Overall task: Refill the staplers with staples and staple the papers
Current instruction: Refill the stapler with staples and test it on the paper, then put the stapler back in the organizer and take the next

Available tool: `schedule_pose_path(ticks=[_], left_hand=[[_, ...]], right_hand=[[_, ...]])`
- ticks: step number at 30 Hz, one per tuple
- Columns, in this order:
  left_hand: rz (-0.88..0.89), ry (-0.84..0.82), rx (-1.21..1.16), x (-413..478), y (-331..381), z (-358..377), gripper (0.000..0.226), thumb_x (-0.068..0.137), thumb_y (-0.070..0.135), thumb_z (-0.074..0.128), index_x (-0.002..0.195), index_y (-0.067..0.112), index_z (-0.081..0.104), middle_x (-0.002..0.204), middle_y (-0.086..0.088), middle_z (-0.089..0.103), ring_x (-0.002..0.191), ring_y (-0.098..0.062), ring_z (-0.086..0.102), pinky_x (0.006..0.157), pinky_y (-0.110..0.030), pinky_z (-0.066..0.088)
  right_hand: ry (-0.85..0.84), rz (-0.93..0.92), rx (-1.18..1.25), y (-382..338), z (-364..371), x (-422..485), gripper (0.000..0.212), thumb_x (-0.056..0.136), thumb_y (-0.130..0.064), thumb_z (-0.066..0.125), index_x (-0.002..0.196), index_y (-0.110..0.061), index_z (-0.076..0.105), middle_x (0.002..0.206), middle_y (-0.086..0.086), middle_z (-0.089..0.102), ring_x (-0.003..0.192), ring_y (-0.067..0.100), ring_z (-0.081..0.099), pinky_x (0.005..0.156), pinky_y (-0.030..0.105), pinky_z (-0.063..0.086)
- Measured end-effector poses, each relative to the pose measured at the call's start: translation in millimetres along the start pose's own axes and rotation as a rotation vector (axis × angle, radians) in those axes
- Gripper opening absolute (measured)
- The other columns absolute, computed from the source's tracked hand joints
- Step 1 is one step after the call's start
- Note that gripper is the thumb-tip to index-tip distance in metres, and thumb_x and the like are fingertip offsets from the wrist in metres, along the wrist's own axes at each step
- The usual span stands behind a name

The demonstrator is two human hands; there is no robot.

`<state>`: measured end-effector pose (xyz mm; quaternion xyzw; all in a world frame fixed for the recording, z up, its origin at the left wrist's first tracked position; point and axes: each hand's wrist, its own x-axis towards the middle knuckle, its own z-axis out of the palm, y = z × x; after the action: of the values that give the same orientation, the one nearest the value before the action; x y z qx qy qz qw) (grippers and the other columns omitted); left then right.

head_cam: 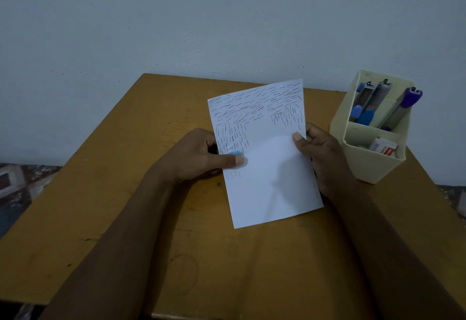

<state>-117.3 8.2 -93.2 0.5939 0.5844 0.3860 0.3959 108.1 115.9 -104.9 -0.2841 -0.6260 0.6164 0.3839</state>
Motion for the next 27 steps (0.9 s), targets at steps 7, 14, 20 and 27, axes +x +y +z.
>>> schedule_pose_path(ticks=[7, 14, 20, 27], left_hand=[[0.041, 0.003, -0.013, -0.4, -1.3, 0.0, 0.022, 0.085, 0.024, 0.071, 0.105, 0.015, 0.069, 0.107, 0.002, 0.073, 0.066, -0.023, 0.061, 0.056, -0.033, 0.043], [-0.035, 0.029, 0.115, 0.3, 5.9, 2.8, 0.029, 0.075, 0.038, 0.075, 0.102, 0.032, 0.067, 0.103, 0.021, 0.070, 0.087, -0.003, 0.069, 0.070, -0.021, 0.057], [-0.065, 0.187, 0.260, 2.9, -0.7, -4.1, 0.034, 0.069, 0.044, 0.081, 0.097, 0.027, 0.071, 0.094, 0.013, 0.071, 0.079, -0.010, 0.065, 0.064, -0.029, 0.051], [-0.102, 0.419, 0.343, 4.1, -8.3, -18.9, 0.047, 0.074, 0.032, 0.080, 0.117, 0.026, 0.061, 0.098, 0.015, 0.060, 0.083, 0.001, 0.057, 0.064, -0.015, 0.045]], right_hand=[[0.000, 0.001, -0.011, -0.4, 0.9, -0.9, 0.026, 0.096, -0.011, 0.045, 0.117, -0.019, 0.059, 0.114, -0.004, 0.068, 0.103, 0.016, 0.065, 0.079, 0.025, 0.055], [0.056, 0.001, -0.084, 0.8, 0.3, 0.8, 0.025, 0.096, -0.013, 0.046, 0.117, -0.019, 0.059, 0.115, -0.005, 0.067, 0.102, 0.013, 0.065, 0.082, 0.026, 0.054], [0.191, 0.002, -0.214, 4.8, 1.6, 2.4, 0.017, 0.096, -0.018, 0.049, 0.109, -0.019, 0.061, 0.103, -0.007, 0.070, 0.091, 0.012, 0.068, 0.076, 0.028, 0.055], [0.282, -0.012, -0.697, 10.2, 8.8, 6.9, 0.025, 0.096, -0.025, 0.048, 0.118, -0.015, 0.051, 0.117, 0.000, 0.063, 0.089, 0.007, 0.056, 0.065, 0.014, 0.040]])
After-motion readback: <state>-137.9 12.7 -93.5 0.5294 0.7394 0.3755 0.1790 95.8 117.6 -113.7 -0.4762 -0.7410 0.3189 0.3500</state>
